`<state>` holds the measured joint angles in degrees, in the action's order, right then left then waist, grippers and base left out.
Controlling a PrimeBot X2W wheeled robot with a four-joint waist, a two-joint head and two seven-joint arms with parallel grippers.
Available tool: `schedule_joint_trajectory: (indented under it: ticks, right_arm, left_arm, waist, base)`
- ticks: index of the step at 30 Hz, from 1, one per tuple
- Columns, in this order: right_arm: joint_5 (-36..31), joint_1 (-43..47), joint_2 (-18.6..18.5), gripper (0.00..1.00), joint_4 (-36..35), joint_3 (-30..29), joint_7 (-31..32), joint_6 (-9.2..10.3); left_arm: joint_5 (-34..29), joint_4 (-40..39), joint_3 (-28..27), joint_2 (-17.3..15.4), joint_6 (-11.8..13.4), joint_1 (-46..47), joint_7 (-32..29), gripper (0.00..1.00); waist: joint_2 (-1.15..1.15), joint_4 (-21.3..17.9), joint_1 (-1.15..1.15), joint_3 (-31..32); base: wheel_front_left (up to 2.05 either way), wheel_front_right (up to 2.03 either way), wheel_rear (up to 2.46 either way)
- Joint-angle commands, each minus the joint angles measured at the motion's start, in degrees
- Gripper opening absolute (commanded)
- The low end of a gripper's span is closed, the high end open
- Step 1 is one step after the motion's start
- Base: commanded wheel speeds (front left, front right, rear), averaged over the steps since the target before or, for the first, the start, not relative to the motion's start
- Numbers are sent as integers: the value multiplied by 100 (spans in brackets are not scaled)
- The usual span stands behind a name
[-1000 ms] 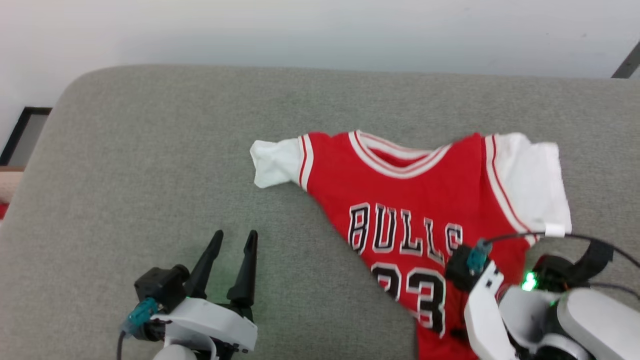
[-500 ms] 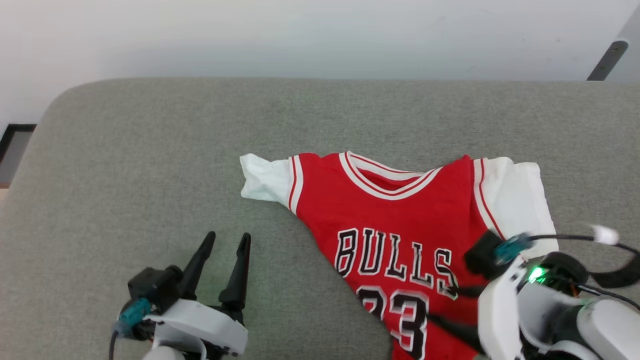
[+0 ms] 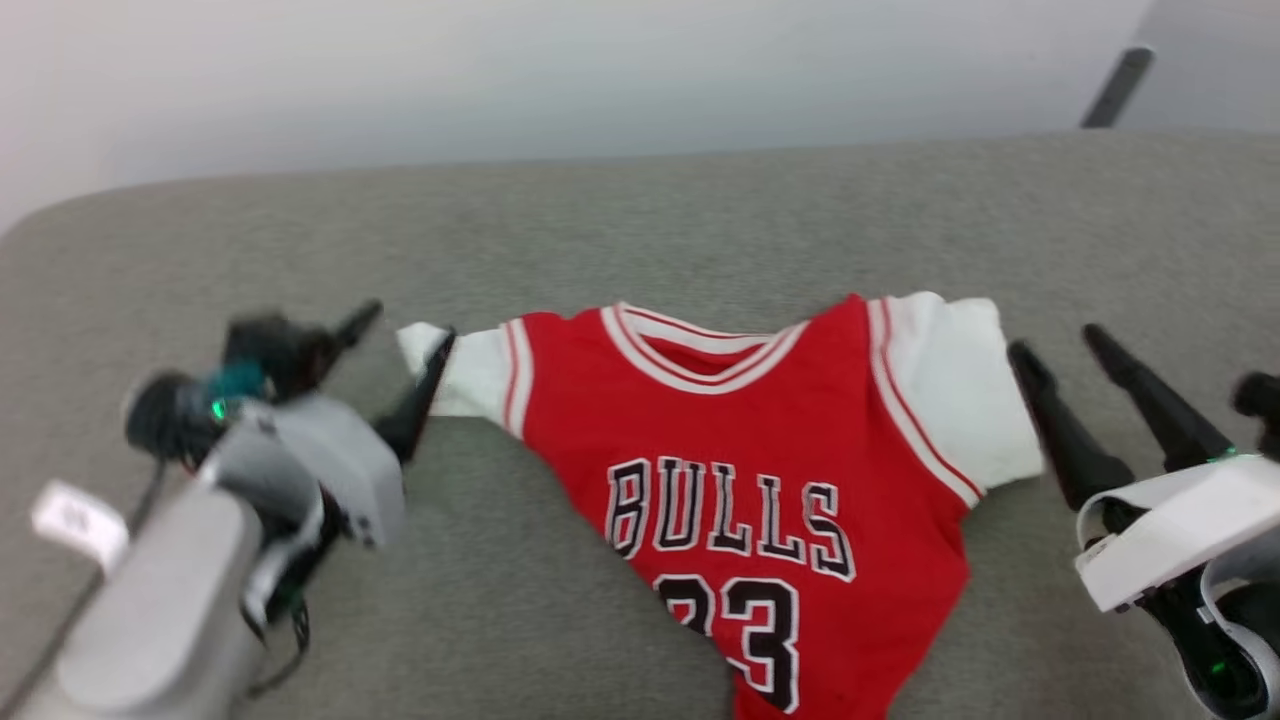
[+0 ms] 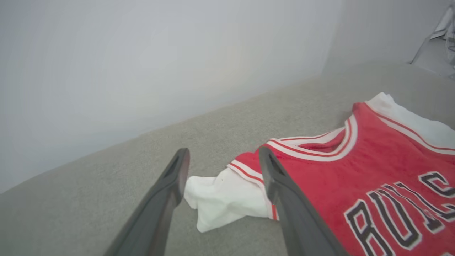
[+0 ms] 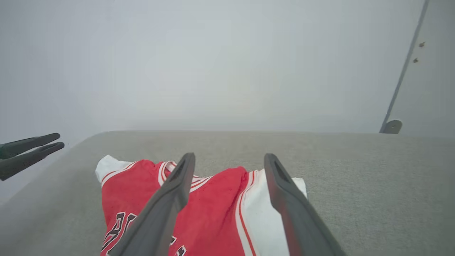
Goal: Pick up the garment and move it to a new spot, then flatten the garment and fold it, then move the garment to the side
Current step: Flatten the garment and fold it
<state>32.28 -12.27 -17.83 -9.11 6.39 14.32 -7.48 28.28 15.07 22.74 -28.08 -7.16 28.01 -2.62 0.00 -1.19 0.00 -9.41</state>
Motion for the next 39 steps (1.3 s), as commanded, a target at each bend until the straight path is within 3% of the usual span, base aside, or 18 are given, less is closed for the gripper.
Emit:
schedule_joint_trajectory:
  ticks: [1,4,10,15,19,24,30,31,33,34,39]
  right_arm:
    - [-86,120,236,100,-8,-194,-241,-2]
    - [-216,236,481,100,-34,-406,-536,-2]
    - [-263,379,725,100,-13,-683,-743,-2]
    - [-265,438,800,100,-34,-780,-791,-2]
    - [-269,463,789,100,-42,-828,-804,-2]
    - [-270,448,775,100,-81,-874,-746,-2]
    - [-301,267,708,100,-169,-778,-636,-2]
    - [-305,218,678,100,-170,-743,-613,-2]
    - [-322,59,575,100,-165,-631,-525,-2]
    - [-332,-55,493,100,-138,-531,-449,-2]
    - [-202,-1009,-353,100,271,417,309,-1]
  left_arm:
    - [290,128,230,-101,-33,346,-193,100]
    - [708,396,766,-520,-29,989,-588,100]
    - [1655,1215,1674,-1050,-32,2122,-1569,100]
    - [2418,1883,2248,-1415,-32,2623,-2765,100]
    - [3099,1957,2473,-1664,-34,2792,-3590,100]
    - [3468,1851,2693,-1866,-34,2759,-3896,100]
    - [3820,1869,2950,-1788,-34,2719,-4054,100]
    - [3852,1896,3003,-1752,-34,2697,-4094,89]
    - [3949,1957,3083,-1687,-34,2685,-4171,23]
    - [4013,1985,3110,-1667,-35,2690,-4221,0]
    - [4061,1934,3228,-1637,-31,2902,-4198,0]
  waist:
    - [0,-356,0,-172]
    - [0,-617,0,-316]
    - [0,-1076,0,-637]
    - [0,-1336,0,-806]
    - [0,-1417,0,-835]
    - [0,-1404,0,-840]
    - [0,-1321,0,-973]
    - [0,-1313,0,-1001]
    - [0,-1308,0,-1063]
    - [0,-1312,0,-1095]
    - [0,-1301,0,-1274]
  base:
    - [0,0,0]
    - [0,0,0]
    - [0,0,0]
    - [0,0,0]
    - [0,0,0]
    - [0,0,0]
    - [0,0,0]
    - [0,0,0]
    - [0,0,0]
    - [0,0,0]
    - [0,0,0]
